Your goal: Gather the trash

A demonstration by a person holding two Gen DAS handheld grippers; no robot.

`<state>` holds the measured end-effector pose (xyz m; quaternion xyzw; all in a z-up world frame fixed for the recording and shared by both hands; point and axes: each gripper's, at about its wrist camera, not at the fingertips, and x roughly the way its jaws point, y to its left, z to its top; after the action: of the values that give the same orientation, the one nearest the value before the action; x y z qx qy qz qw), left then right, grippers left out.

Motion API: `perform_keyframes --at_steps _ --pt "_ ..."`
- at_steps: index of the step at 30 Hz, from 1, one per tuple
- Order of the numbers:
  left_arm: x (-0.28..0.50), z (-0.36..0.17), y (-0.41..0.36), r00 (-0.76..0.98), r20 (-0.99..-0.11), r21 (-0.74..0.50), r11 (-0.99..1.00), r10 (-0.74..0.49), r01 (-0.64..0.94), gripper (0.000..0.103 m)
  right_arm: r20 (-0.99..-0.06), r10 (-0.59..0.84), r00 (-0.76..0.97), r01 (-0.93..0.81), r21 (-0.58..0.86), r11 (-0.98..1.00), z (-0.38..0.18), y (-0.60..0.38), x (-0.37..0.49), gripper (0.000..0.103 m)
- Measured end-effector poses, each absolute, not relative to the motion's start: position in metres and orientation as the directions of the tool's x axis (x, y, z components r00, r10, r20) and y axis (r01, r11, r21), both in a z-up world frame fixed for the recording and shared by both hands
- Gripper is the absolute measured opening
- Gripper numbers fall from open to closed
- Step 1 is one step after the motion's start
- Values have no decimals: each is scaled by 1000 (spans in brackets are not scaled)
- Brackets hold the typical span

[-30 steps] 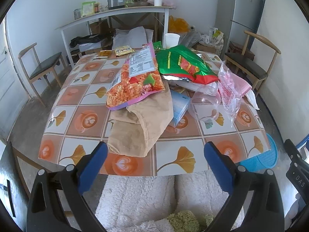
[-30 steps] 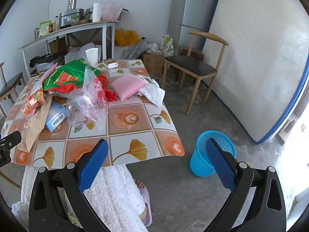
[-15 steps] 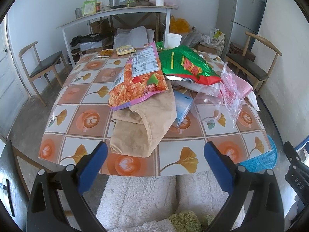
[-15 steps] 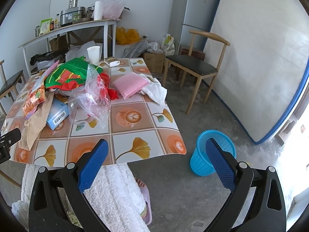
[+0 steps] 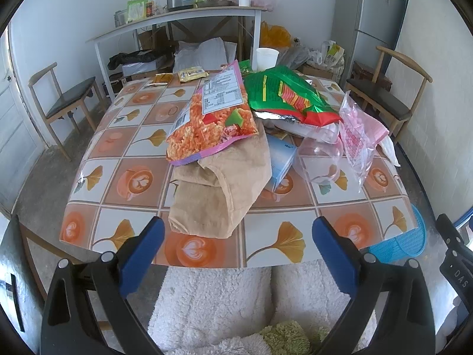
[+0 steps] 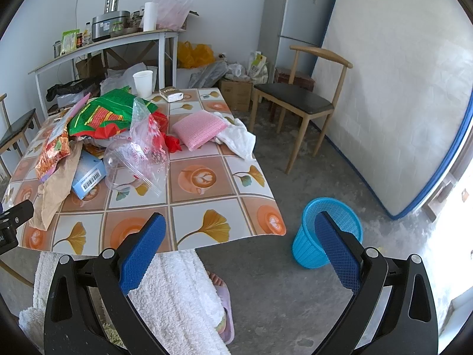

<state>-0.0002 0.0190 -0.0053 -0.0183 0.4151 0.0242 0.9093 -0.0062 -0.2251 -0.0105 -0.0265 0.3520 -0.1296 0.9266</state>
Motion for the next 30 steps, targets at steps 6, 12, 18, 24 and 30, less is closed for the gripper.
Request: perform_keyframes --at_steps 6,12,18,24,30 --pt "2 -8 18 648 -761 -5 998 37 -64 97 -648 -254 718 219 -136 966 -10 -224 -6 96" --pt "3 -9 18 644 -764 1 998 44 -66 97 -655 -250 713 219 -130 967 -11 -227 -5 96" --pt "5 -10 20 639 -767 7 997 50 -71 97 -656 -247 713 219 -126 967 -11 -227 -5 96" --pt "6 -11 21 635 -770 14 997 60 -77 97 -657 -245 712 220 -123 968 -12 -228 -4 96" --pt "7 -12 22 631 -773 18 996 66 -82 97 -657 -244 713 220 -121 968 -13 -228 -3 96"
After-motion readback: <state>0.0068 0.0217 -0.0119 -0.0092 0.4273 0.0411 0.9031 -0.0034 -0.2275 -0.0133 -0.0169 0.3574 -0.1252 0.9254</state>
